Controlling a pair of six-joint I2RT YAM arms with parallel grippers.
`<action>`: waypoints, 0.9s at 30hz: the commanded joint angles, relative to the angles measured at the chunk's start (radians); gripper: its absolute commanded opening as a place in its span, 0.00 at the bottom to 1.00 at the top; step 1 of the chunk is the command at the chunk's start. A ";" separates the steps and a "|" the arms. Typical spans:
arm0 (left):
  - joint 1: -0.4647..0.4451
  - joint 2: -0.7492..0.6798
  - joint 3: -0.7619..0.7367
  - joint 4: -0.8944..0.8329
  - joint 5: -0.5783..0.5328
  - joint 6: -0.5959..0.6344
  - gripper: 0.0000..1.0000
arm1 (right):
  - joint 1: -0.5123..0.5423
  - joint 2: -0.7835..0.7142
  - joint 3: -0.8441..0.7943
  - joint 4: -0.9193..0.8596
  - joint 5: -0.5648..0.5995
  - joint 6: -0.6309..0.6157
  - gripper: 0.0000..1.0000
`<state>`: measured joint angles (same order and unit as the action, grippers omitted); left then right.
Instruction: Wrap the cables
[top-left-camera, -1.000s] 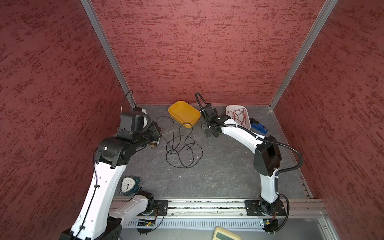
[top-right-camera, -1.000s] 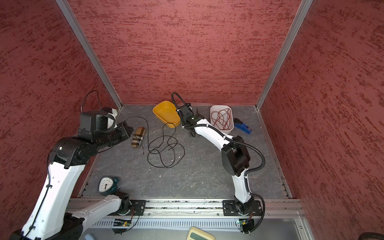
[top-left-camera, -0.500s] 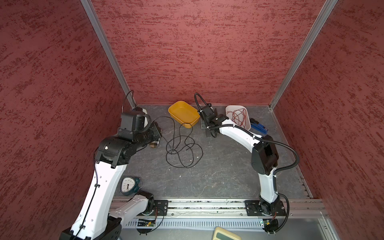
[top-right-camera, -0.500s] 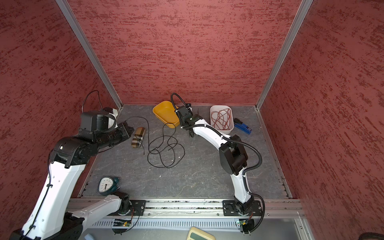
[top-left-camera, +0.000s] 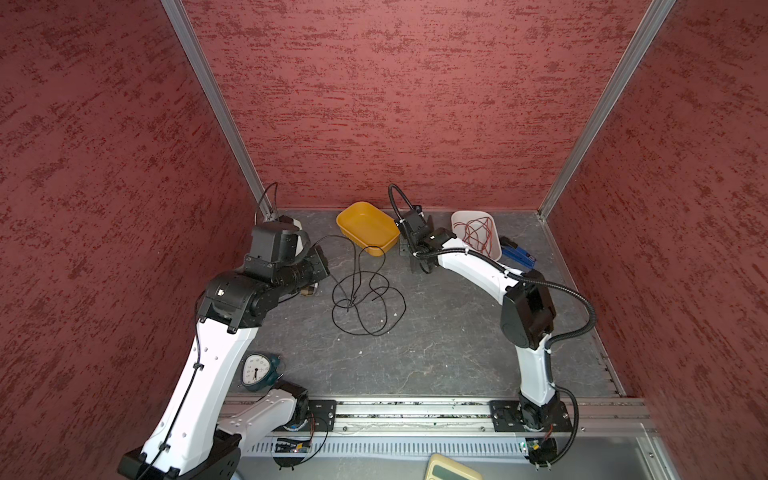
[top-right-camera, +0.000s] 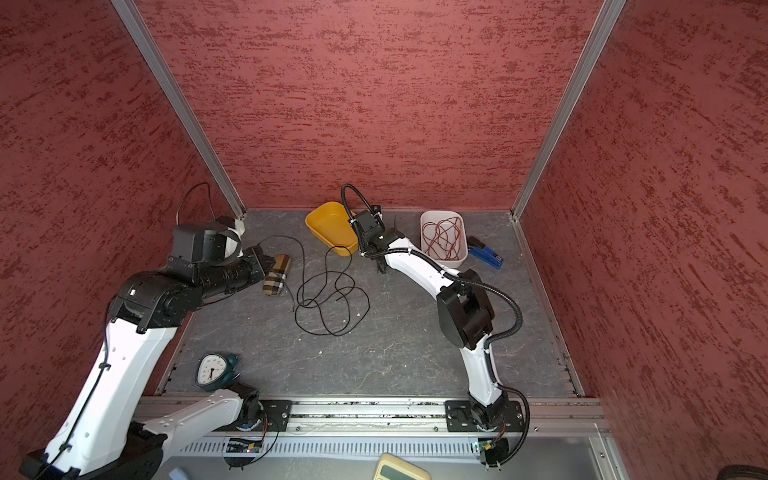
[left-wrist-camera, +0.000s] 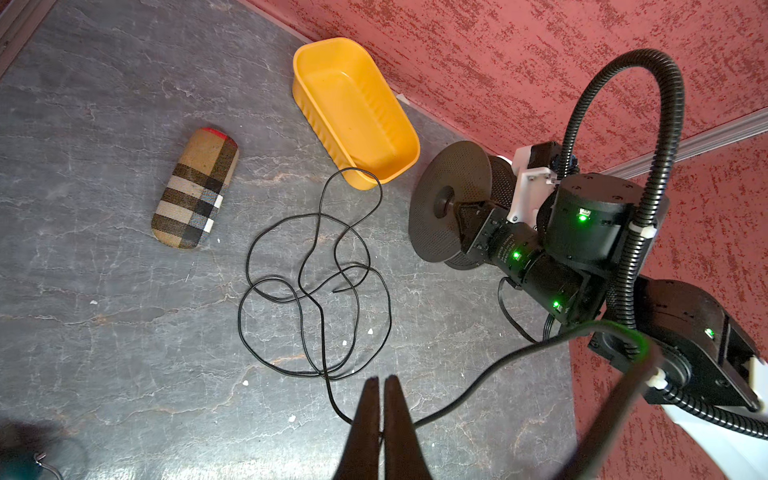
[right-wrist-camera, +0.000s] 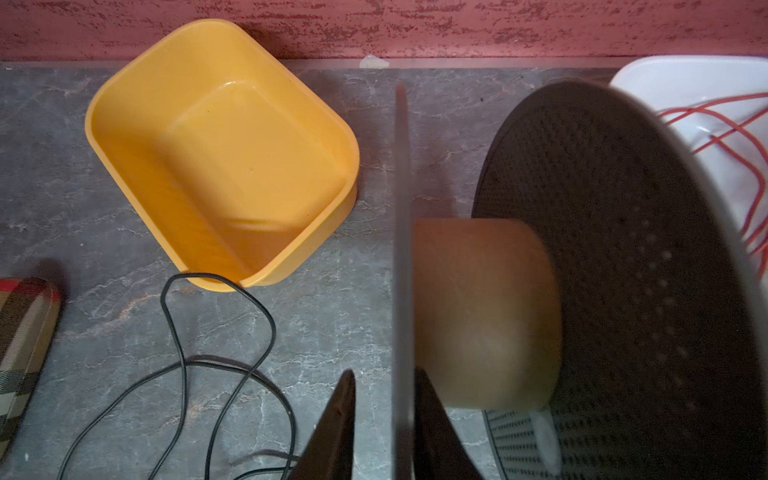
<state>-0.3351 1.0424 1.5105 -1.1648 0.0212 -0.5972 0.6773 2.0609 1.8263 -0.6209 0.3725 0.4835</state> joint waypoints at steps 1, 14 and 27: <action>-0.012 0.002 -0.009 0.025 -0.007 -0.010 0.00 | 0.005 -0.062 -0.002 0.058 -0.026 -0.024 0.32; -0.107 0.041 -0.041 0.088 -0.036 -0.055 0.00 | 0.004 -0.210 -0.122 0.175 -0.149 -0.118 0.63; -0.200 0.169 -0.033 0.196 -0.024 -0.069 0.00 | -0.025 -0.523 -0.428 0.306 -0.281 -0.164 0.83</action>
<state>-0.5228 1.1896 1.4696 -1.0229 -0.0044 -0.6617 0.6685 1.5967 1.4361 -0.3676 0.1452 0.3210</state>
